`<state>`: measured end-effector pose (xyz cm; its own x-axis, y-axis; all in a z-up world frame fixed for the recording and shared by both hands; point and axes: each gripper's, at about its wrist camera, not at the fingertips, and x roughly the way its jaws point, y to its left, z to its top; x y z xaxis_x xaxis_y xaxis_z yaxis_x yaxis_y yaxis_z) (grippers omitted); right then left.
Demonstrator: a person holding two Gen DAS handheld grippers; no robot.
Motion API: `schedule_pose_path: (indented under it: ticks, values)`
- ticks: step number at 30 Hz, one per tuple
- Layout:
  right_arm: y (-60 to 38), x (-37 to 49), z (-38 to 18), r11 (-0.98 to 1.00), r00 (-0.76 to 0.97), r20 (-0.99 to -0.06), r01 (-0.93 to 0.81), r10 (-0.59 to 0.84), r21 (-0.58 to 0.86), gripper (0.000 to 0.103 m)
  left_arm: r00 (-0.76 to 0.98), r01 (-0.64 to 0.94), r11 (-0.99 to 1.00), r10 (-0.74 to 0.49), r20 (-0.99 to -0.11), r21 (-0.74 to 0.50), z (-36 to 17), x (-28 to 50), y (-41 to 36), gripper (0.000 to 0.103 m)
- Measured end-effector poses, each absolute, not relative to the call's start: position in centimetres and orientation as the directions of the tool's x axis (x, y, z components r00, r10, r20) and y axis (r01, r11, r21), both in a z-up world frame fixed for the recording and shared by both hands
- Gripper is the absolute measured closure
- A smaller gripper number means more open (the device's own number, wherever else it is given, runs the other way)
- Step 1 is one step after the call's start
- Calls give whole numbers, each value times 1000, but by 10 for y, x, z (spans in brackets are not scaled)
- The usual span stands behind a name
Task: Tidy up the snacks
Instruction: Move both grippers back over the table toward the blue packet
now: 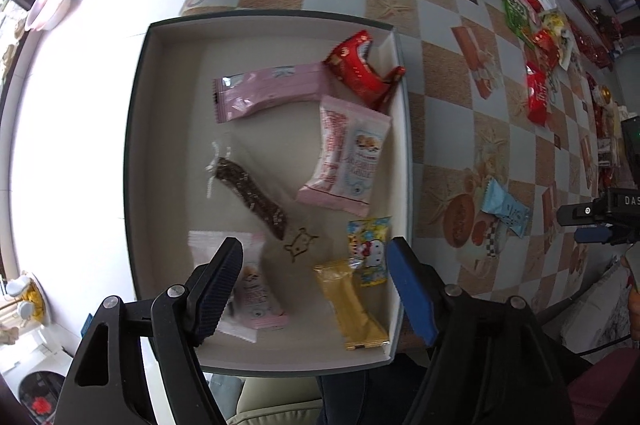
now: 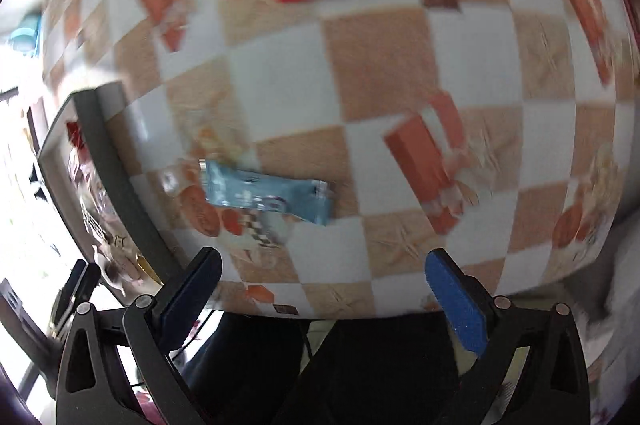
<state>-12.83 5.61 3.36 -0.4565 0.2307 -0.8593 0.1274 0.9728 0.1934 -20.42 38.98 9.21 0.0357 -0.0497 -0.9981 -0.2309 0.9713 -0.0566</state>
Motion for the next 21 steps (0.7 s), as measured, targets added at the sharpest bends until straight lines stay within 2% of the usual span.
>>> schedule_pose_path:
  ticks: [21]
  values:
    - [0,-144,17,942,-477,-824,279,305,186,1,35,-100,994,-41,-999,-44,103,-182,344,25]
